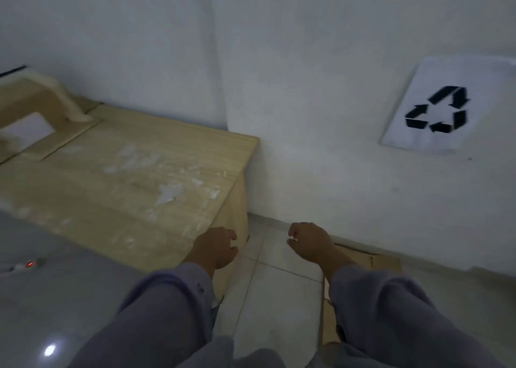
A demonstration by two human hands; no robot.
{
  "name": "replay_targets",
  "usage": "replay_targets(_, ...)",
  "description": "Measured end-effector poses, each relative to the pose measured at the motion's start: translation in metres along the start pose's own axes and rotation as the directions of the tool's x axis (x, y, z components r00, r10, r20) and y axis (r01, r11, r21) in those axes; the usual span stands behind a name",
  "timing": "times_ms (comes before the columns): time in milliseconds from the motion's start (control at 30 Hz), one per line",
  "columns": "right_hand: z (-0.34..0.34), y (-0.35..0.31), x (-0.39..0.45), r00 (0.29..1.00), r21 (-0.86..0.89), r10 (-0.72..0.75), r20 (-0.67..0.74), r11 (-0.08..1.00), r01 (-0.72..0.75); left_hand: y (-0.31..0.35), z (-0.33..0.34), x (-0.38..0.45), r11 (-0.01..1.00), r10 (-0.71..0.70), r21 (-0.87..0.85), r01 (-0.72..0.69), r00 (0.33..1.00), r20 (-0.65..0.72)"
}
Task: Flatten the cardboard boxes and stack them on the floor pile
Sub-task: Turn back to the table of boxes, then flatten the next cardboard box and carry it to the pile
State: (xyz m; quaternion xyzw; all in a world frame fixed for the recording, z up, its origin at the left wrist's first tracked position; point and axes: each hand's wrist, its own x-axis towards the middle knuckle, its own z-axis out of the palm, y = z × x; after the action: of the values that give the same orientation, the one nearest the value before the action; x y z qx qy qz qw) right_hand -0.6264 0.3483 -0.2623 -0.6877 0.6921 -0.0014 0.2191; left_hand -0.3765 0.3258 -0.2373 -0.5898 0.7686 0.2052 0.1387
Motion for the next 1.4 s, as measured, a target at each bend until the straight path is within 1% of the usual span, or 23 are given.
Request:
replay_targets(167,-0.001,-0.078,0.03,0.988,-0.021,-0.149,0.029,0.989,0.15,-0.055,-0.006,-0.029,0.993,-0.121,0.011,0.122,0.992,-0.033)
replay_targets(300,-0.006,-0.141,0.055,0.959,-0.098,-0.276,0.057,0.955,0.281,-0.105,-0.025,-0.037,0.981,-0.192,0.019,0.195,0.976,-0.104)
replay_targets(400,-0.011,-0.184,0.079,0.94,-0.152,-0.332,0.083,0.927,0.341,-0.145,-0.044,-0.031,0.976,-0.213,0.024,0.218,0.968,-0.133)
replay_targets(500,-0.015,-0.226,0.106,0.943,-0.2,-0.328,0.063,0.921,0.334,-0.186,-0.066,-0.026,0.981,-0.187,0.011,0.192,0.968,-0.167)
replay_targets(600,-0.008,-0.292,0.131,0.945,-0.252,-0.323,0.055,0.911,0.326,-0.25,-0.092,-0.034,0.983,-0.176,0.016,0.181,0.97,-0.168)
replay_targets(700,0.009,-0.367,0.154,0.928,-0.238,-0.364,0.081,0.897,0.373,-0.329,-0.115,-0.042,0.972,-0.224,0.036,0.234,0.958,-0.179)
replay_targets(800,0.027,-0.432,0.176,0.921,-0.186,-0.386,0.054,0.902,0.389,-0.401,-0.134,-0.048,0.954,-0.283,0.039,0.297,0.936,-0.211)
replay_targets(867,0.038,-0.468,0.189,0.919,-0.165,-0.39,0.064,0.904,0.395,-0.438,-0.142,-0.053,0.945,-0.309,0.04,0.325,0.925,-0.223)
replay_targets(933,0.046,-0.499,0.202,0.913,-0.18,-0.398,0.091,0.895,0.408,-0.468,-0.145,-0.056,0.942,-0.315,0.049,0.332,0.925,-0.213)
replay_targets(1033,0.053,-0.542,0.225,0.906,-0.159,-0.414,0.093,0.892,0.424,-0.507,-0.146,-0.052,0.928,-0.326,0.123,0.352,0.926,-0.191)
replay_targets(1100,0.054,-0.567,0.242,0.901,-0.15,-0.424,0.092,0.888,0.434,-0.53,-0.149,-0.043,0.921,-0.336,0.149,0.361,0.927,-0.167)
replay_targets(1200,0.056,-0.594,0.276,0.914,-0.164,-0.393,0.097,0.9,0.404,-0.565,-0.154,-0.016,0.929,-0.291,0.204,0.31,0.949,-0.121)
replay_targets(1300,0.05,-0.621,0.322,0.928,-0.153,-0.364,0.076,0.915,0.372,-0.606,-0.178,0.022,0.932,-0.259,0.213,0.293,0.95,-0.173)
replay_targets(1367,0.043,-0.642,0.353,0.927,-0.14,-0.367,0.073,0.917,0.374,-0.634,-0.2,0.049,0.937,-0.272,0.164,0.308,0.939,-0.21)
replay_targets(1400,0.039,-0.659,0.377,0.934,-0.124,-0.351,0.074,0.926,0.358,-0.654,-0.214,0.067,0.942,-0.275,0.14,0.306,0.939,-0.208)
